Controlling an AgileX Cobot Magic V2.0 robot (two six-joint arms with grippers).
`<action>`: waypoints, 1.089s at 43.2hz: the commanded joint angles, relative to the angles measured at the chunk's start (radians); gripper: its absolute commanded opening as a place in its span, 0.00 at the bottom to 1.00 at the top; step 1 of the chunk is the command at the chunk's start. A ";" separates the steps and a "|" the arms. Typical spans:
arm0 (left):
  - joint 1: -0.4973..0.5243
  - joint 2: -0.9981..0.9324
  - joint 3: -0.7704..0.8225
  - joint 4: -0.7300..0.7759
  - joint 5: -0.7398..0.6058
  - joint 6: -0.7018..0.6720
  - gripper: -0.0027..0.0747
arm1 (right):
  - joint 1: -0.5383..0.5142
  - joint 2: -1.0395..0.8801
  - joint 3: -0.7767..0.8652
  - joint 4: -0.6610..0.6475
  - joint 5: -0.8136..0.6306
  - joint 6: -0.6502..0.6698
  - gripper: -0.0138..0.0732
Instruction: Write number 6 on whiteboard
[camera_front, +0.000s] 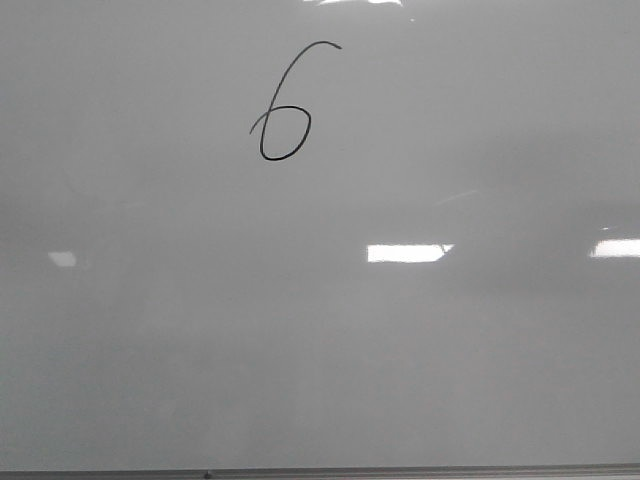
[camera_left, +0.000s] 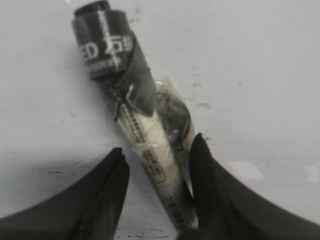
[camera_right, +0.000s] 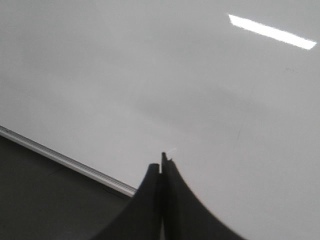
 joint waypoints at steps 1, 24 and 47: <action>-0.005 -0.025 -0.029 0.000 -0.071 -0.009 0.55 | -0.006 0.002 -0.025 -0.007 -0.080 0.002 0.09; -0.005 -0.208 -0.025 0.000 0.115 -0.007 0.59 | -0.006 -0.003 -0.025 -0.007 -0.086 0.004 0.09; -0.005 -0.878 0.121 0.008 0.250 0.001 0.01 | -0.006 -0.244 0.065 -0.037 -0.198 0.182 0.09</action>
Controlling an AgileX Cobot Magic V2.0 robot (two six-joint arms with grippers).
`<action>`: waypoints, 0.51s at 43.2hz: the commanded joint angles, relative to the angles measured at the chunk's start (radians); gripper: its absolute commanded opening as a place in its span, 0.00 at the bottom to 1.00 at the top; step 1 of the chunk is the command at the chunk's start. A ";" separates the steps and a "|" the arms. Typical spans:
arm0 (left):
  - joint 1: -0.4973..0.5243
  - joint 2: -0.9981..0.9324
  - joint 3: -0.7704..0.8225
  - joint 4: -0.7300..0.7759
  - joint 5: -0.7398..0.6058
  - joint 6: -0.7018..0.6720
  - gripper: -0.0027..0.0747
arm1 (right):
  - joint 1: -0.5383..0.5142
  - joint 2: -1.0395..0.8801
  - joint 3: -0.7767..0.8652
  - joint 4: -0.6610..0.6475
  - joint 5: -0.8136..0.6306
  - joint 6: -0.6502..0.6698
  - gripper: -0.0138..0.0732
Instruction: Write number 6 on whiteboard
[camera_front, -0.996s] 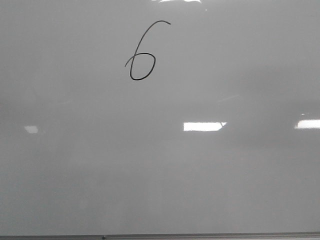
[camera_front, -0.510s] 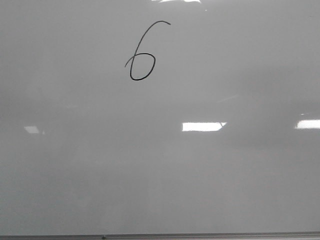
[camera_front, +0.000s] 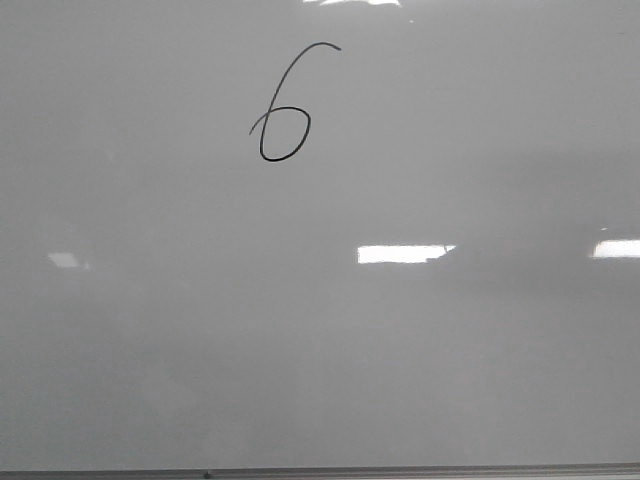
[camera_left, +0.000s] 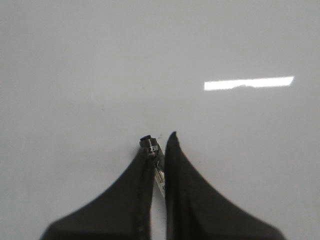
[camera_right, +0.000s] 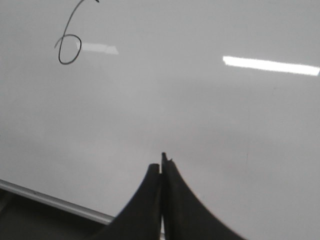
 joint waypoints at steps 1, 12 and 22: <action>-0.005 -0.140 0.037 0.001 -0.048 0.001 0.01 | -0.006 -0.031 -0.023 -0.038 -0.102 0.007 0.09; -0.005 -0.481 0.160 0.001 -0.016 0.001 0.01 | -0.006 -0.052 -0.023 -0.056 -0.136 0.007 0.09; -0.005 -0.620 0.172 0.001 -0.016 0.001 0.01 | -0.006 -0.052 -0.023 -0.056 -0.133 0.007 0.09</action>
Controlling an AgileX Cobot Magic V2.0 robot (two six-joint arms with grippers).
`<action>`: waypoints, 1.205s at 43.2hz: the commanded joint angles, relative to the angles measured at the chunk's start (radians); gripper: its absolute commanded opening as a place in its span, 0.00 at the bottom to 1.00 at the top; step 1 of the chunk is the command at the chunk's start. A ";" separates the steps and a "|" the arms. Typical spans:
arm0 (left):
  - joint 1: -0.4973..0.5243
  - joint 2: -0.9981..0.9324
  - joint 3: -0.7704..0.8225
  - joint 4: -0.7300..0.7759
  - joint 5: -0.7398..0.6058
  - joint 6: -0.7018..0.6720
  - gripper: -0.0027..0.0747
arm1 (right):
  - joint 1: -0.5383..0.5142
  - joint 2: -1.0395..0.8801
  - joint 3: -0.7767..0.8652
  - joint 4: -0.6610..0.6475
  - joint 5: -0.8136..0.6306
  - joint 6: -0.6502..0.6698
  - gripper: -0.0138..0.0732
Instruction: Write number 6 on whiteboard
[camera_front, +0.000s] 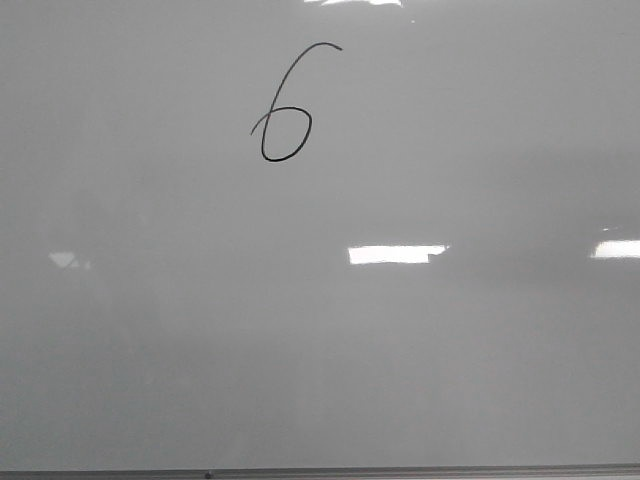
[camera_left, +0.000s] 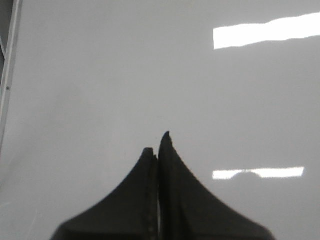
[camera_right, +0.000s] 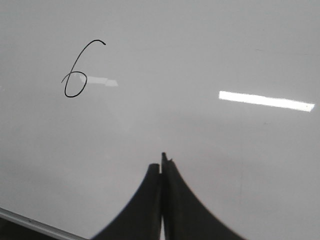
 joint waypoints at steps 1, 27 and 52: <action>-0.005 -0.009 -0.025 -0.002 -0.075 0.001 0.01 | -0.006 0.010 -0.028 -0.021 -0.088 0.003 0.09; -0.005 -0.009 -0.025 -0.002 -0.077 0.001 0.01 | -0.006 0.010 -0.028 -0.021 -0.088 0.003 0.09; -0.111 -0.088 0.151 -0.010 0.136 -0.009 0.01 | -0.006 0.010 -0.028 -0.021 -0.087 0.003 0.09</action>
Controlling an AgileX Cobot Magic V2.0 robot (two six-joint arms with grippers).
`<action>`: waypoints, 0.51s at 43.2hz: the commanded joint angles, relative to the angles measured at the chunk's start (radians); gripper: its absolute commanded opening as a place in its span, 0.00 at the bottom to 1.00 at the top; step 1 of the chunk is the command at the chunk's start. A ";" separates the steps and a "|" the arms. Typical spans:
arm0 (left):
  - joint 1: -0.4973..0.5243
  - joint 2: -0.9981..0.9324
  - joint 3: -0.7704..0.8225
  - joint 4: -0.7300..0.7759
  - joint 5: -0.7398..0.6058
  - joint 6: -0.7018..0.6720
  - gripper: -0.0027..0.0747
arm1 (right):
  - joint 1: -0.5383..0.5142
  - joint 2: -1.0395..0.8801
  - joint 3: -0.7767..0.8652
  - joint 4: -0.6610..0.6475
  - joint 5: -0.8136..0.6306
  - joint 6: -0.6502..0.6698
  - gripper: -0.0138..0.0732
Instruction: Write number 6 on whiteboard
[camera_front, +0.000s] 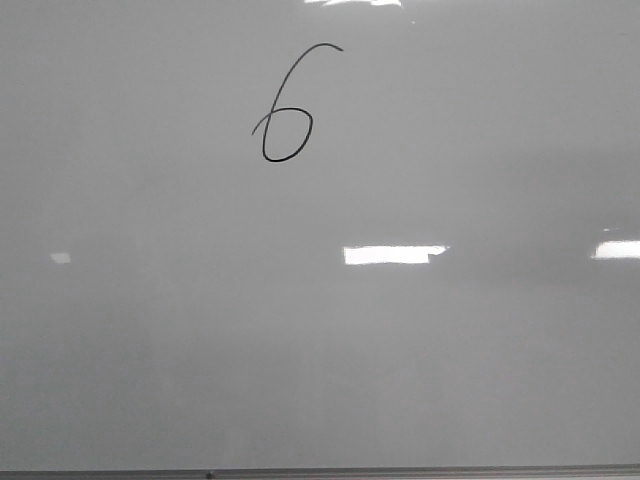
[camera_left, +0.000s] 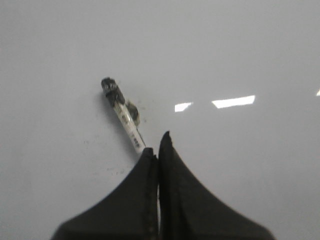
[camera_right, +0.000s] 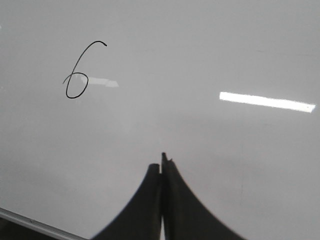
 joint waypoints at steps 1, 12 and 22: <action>0.026 -0.016 0.030 -0.013 -0.105 -0.009 0.01 | -0.006 0.010 -0.028 -0.021 -0.085 0.001 0.09; 0.057 -0.016 0.143 -0.023 -0.276 -0.009 0.01 | -0.006 0.010 -0.028 -0.021 -0.077 0.001 0.09; 0.057 -0.016 0.145 -0.023 -0.291 -0.009 0.01 | -0.006 0.010 -0.028 -0.021 -0.076 0.001 0.09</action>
